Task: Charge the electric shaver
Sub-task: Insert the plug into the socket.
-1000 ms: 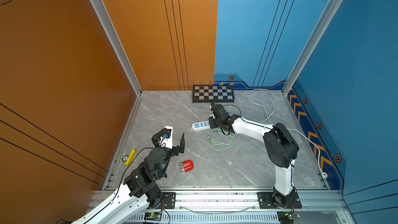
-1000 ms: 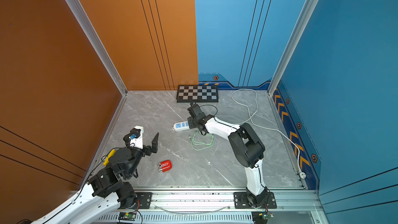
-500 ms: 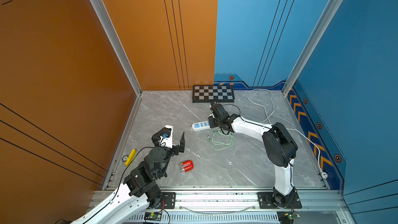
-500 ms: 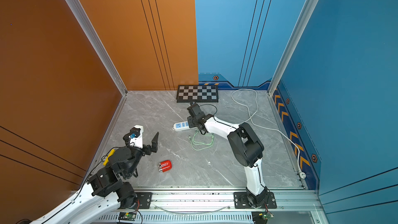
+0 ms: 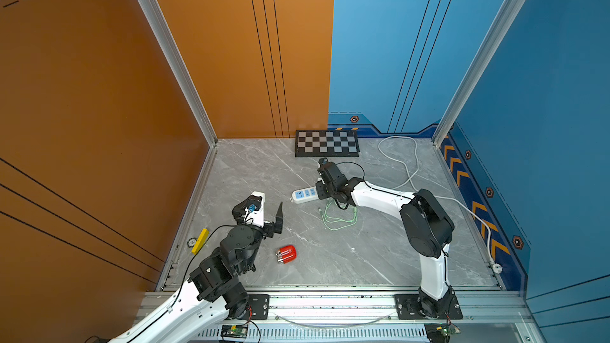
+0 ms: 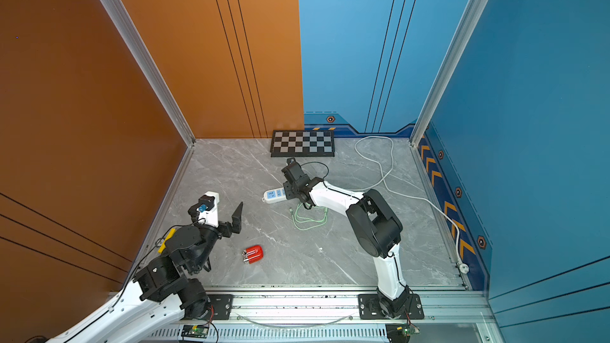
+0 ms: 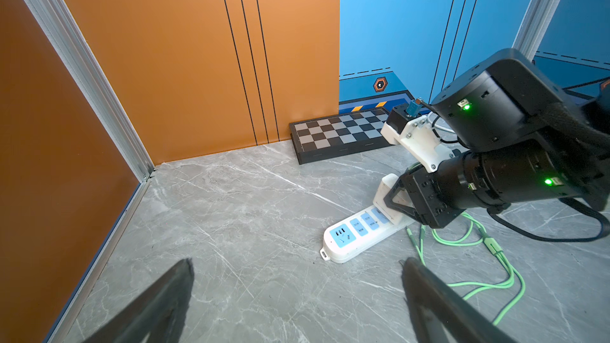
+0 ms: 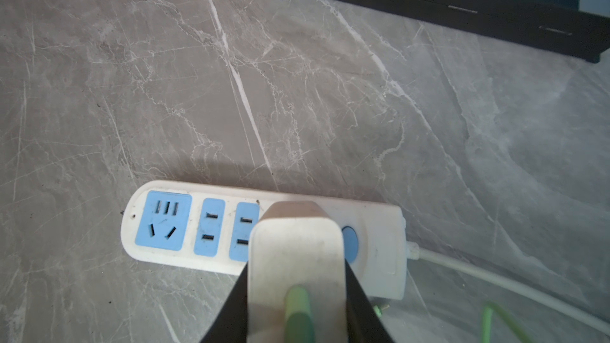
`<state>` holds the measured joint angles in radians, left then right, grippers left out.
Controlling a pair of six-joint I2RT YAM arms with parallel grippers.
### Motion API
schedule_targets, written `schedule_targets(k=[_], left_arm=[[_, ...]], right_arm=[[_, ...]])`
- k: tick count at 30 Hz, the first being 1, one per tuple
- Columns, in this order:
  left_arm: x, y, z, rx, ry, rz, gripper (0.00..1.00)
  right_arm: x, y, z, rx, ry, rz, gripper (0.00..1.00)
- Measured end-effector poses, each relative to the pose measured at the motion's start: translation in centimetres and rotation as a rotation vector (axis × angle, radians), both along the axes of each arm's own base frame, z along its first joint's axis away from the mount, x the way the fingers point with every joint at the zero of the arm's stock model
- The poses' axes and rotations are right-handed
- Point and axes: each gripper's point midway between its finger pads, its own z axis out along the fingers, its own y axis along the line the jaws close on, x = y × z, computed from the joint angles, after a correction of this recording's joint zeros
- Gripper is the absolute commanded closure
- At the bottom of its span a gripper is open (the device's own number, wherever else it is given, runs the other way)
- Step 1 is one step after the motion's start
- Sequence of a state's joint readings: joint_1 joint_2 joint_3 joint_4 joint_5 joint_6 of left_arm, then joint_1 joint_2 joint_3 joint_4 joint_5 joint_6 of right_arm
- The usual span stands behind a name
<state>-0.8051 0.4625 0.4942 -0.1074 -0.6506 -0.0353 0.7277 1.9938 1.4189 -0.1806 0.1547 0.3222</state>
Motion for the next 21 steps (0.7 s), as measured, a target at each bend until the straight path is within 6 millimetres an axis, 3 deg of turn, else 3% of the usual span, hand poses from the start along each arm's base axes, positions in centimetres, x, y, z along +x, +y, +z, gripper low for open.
schedule_targets(k=[21], left_arm=[[-0.2,0.3,0.3,-0.016,-0.003,0.001,0.01]], right_arm=[[0.8,1.1,-1.2,-0.129,0.004,-0.028,1.0]])
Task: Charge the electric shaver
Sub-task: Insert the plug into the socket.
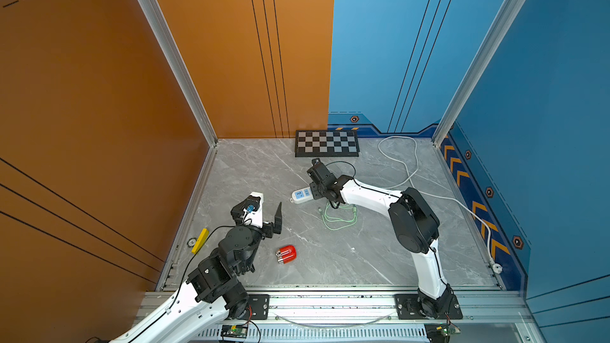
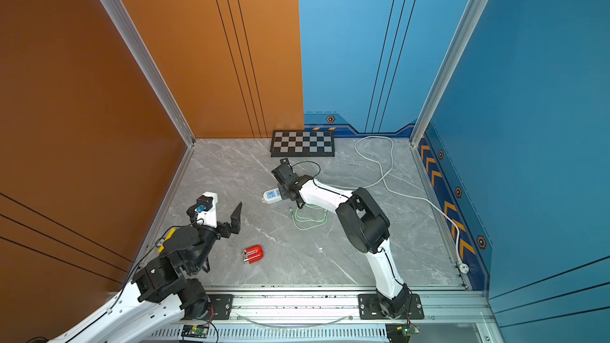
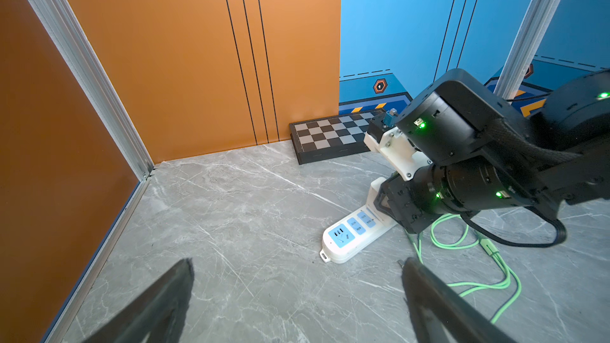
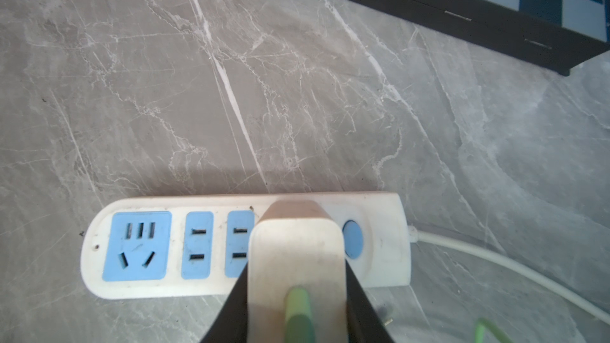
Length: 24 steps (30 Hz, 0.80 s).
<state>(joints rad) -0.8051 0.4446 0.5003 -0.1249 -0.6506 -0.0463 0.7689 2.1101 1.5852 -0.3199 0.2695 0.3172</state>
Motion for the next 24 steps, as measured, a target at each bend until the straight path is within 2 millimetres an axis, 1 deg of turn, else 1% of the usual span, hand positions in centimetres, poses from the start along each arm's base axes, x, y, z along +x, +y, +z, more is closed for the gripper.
schedule_targets(k=[7,10,17,24], left_arm=[[-0.1,0.1,0.0,0.0,0.0,-0.001,0.01],[-0.1,0.1,-0.1,0.004,0.004,-0.001,0.02],[-0.1,-0.1,-0.3,0.011,0.012,-0.01,0.02],[-0.2,-0.1,-0.3,0.01,0.012,-0.014,0.02]], right_arm=[[1.5,0.7,0.1,-0.021,0.049,0.035,1.0],[1.7,0.8,0.0,-0.042,0.07,0.05,1.0],[1.8,0.9,0.0,-0.089,0.104,0.069,1.0],[1.7,0.9,-0.1,-0.097,0.111,0.072,1.0]])
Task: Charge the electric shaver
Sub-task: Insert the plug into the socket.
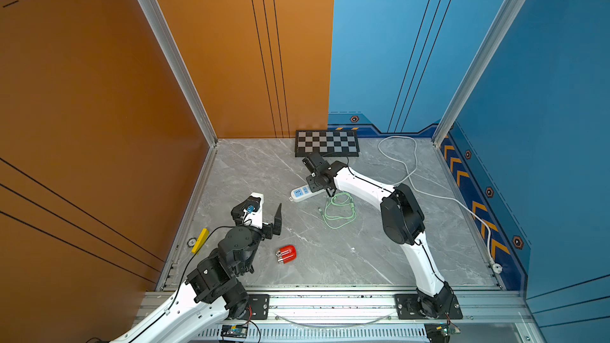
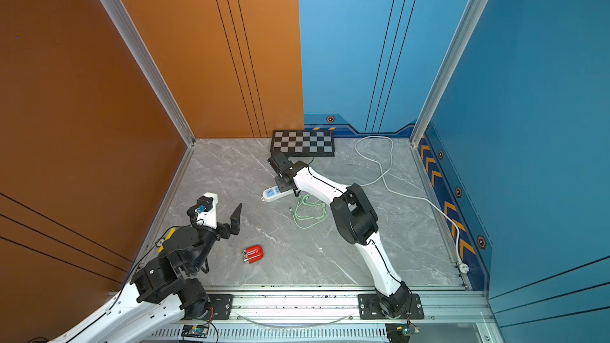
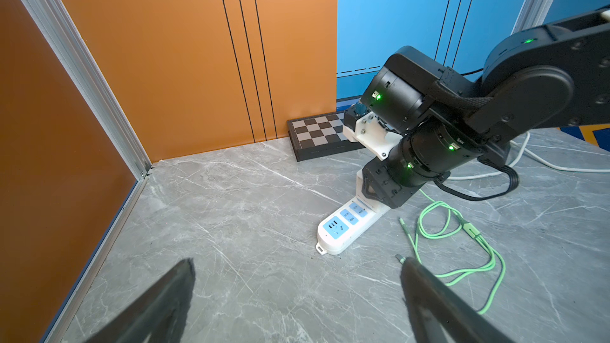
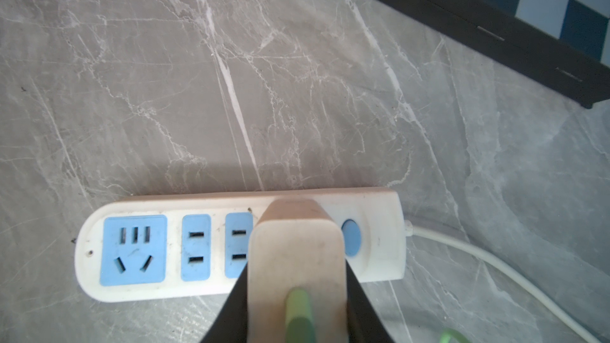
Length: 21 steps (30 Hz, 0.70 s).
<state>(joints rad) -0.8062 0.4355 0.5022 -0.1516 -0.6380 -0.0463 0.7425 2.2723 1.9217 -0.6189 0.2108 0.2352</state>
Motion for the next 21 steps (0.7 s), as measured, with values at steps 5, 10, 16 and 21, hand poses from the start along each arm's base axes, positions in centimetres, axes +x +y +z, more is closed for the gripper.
schedule_targets(k=[5,10,16,21], left_arm=[[-0.4,0.3,0.4,-0.014,0.005,-0.002,0.03],[-1.2,1.1,0.5,-0.048,0.012,0.0,0.03],[-1.7,1.7,0.2,-0.047,0.032,0.004,0.04],[-1.8,1.7,-0.1,-0.043,0.047,0.006,0.04]], right_arm=[[-0.1,0.1,-0.1,-0.004,-0.001,0.001,1.0],[-0.1,0.1,-0.2,-0.008,0.0,0.0,1.0],[0.0,0.1,-0.3,-0.011,0.003,0.001,1.0],[-0.2,0.0,-0.5,-0.014,0.007,0.001,1.0]])
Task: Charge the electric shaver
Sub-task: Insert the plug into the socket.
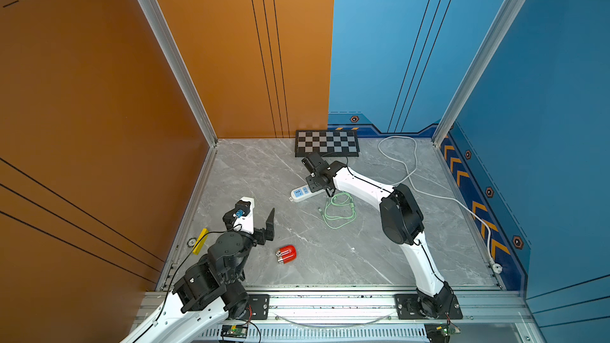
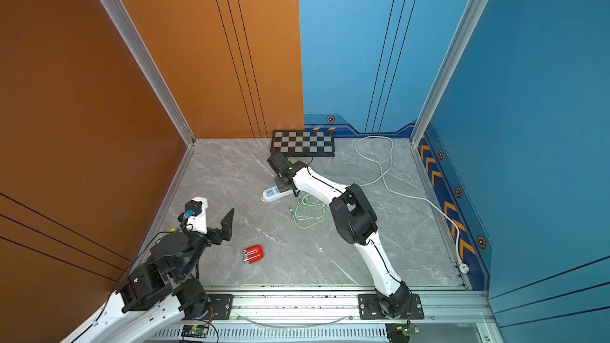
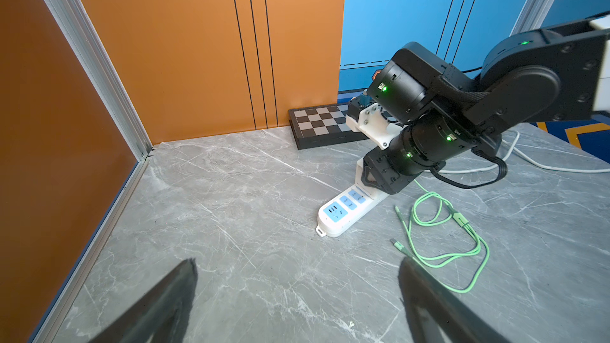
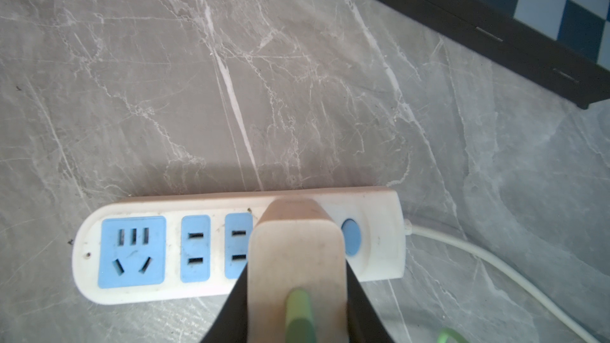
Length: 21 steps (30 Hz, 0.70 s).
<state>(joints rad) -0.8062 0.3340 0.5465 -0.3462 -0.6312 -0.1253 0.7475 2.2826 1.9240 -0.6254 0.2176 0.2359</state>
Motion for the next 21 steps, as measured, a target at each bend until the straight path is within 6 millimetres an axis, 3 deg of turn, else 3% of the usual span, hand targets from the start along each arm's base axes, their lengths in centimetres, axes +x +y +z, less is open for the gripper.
schedule_targets(k=[16,21], left_arm=[[-0.1,0.02,-0.34,-0.007,0.022,0.0,0.05],[-0.27,0.11,-0.15,-0.019,0.021,-0.002,0.05]], right_arm=[[-0.29,-0.07,-0.06,0.033,-0.028,-0.01,1.0],[-0.3,-0.15,-0.1,0.035,-0.02,-0.006,0.72]])
